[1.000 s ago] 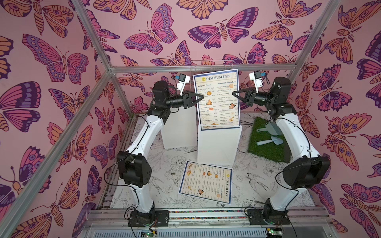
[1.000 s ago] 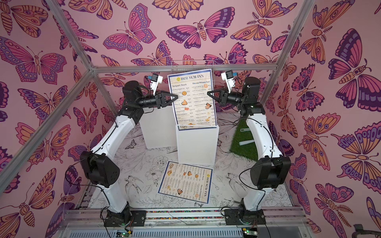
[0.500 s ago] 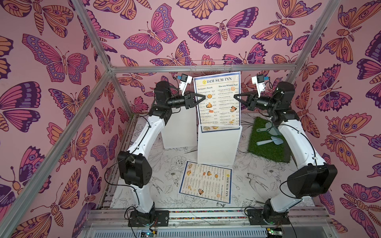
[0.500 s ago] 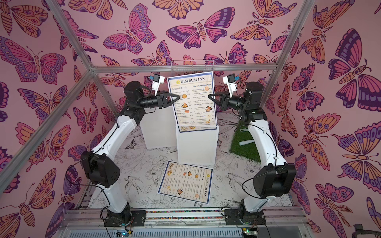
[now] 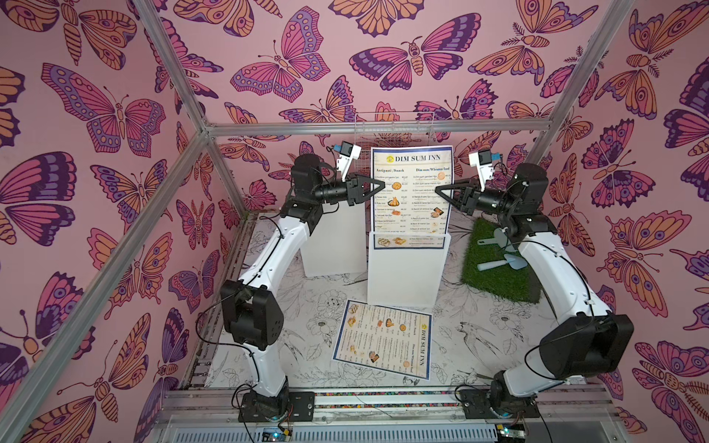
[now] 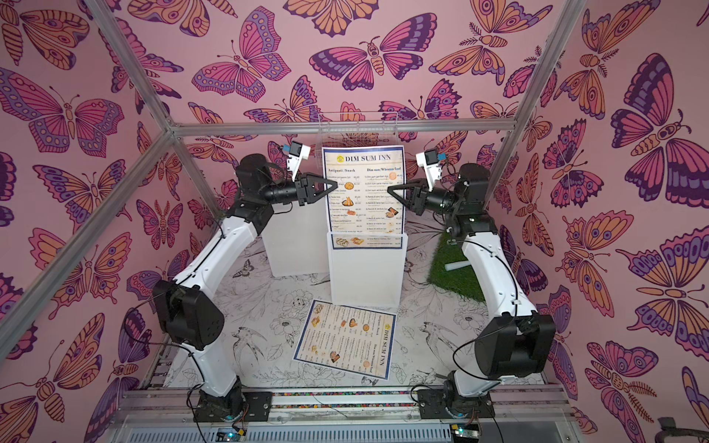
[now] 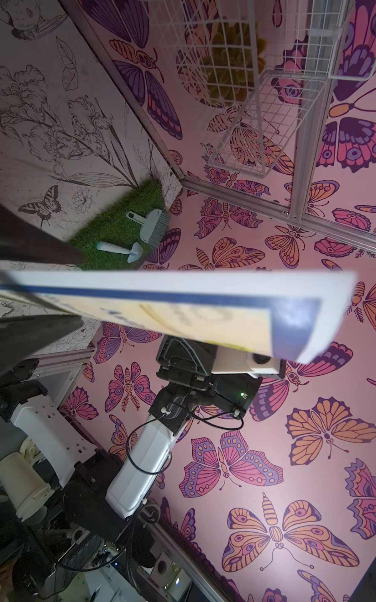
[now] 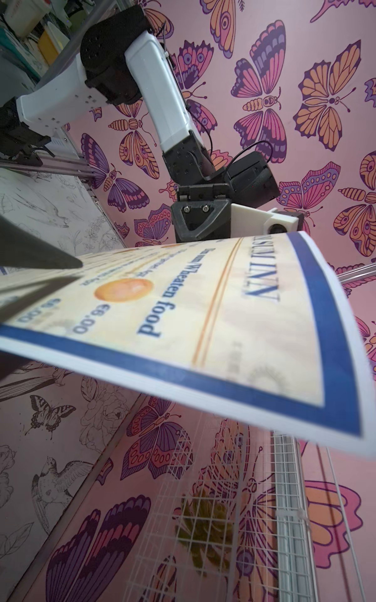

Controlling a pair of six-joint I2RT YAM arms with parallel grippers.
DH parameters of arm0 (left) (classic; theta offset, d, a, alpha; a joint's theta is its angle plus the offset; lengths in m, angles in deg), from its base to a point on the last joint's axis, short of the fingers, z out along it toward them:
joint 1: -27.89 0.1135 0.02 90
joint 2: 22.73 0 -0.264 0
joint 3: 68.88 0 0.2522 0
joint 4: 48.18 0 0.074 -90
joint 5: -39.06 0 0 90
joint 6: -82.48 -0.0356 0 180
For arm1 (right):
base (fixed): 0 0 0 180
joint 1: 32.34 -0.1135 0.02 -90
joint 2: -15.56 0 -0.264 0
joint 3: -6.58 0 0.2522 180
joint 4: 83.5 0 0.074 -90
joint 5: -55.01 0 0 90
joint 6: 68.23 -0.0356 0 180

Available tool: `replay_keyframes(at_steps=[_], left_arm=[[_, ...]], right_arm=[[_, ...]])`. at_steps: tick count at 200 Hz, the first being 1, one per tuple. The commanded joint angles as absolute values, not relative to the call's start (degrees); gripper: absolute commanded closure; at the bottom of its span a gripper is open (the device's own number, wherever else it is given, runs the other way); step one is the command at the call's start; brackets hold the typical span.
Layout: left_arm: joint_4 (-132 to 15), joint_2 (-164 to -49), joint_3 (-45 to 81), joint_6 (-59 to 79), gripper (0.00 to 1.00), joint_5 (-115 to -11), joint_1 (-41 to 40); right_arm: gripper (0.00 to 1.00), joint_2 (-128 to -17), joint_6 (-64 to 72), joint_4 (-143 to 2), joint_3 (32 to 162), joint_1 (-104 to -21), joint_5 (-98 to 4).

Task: Insert the menus into the narrow rack
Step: Insert the menu into the narrow rack.

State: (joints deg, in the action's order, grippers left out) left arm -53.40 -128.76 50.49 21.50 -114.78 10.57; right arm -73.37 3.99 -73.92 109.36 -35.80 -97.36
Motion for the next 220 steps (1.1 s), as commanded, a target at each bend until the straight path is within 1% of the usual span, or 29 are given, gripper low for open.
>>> replay_keyframes(at_steps=[1, 34, 53, 76, 89, 110, 132, 150, 179, 220], left_arm=[[-51.4, -126.8, 49.2, 21.7, 0.7, -114.8, 10.2], [-51.0, -126.0, 48.6, 21.6, 0.7, -114.5, 10.2], [-50.9, -125.8, 48.4, 21.8, 0.7, -114.5, 10.2], [-50.5, -125.4, 47.6, 21.9, 0.68, -114.5, 10.1], [-50.4, -125.3, 47.4, 22.1, 0.66, -114.5, 9.8], [-50.3, -125.2, 47.1, 22.0, 0.63, -114.6, 9.2], [-49.8, -124.8, 46.4, 22.2, 0.63, -114.4, 8.4], [-49.0, -124.8, 46.2, 22.7, 0.63, -114.3, 7.9], [-48.6, -124.5, 46.1, 23.1, 0.63, -114.7, 7.5], [-47.9, -122.8, 44.0, 22.9, 0.63, -114.5, 7.0]], right_arm=[[0.64, -71.6, 3.9, -75.7, 110.0, -35.4, -97.5], [0.64, -72.5, 4.6, -73.4, 112.3, -35.2, -97.2], [0.62, -72.4, 5.0, -72.9, 112.3, -35.2, -96.8], [0.54, -71.7, 7.4, -69.8, 112.4, -35.2, -94.6], [0.44, -71.2, 8.6, -68.4, 112.9, -35.2, -93.1], [0.33, -70.8, 10.4, -64.7, 114.8, -35.2, -89.5], [0.25, -69.3, 11.5, -63.5, 114.9, -35.2, -85.1], [0.25, -68.2, 12.3, -61.3, 115.5, -35.2, -81.1], [0.29, -70.1, 15.9, -49.6, 123.0, -36.6, -75.5], [0.31, -74.0, 24.1, -32.8, 136.8, -44.0, -61.9]])
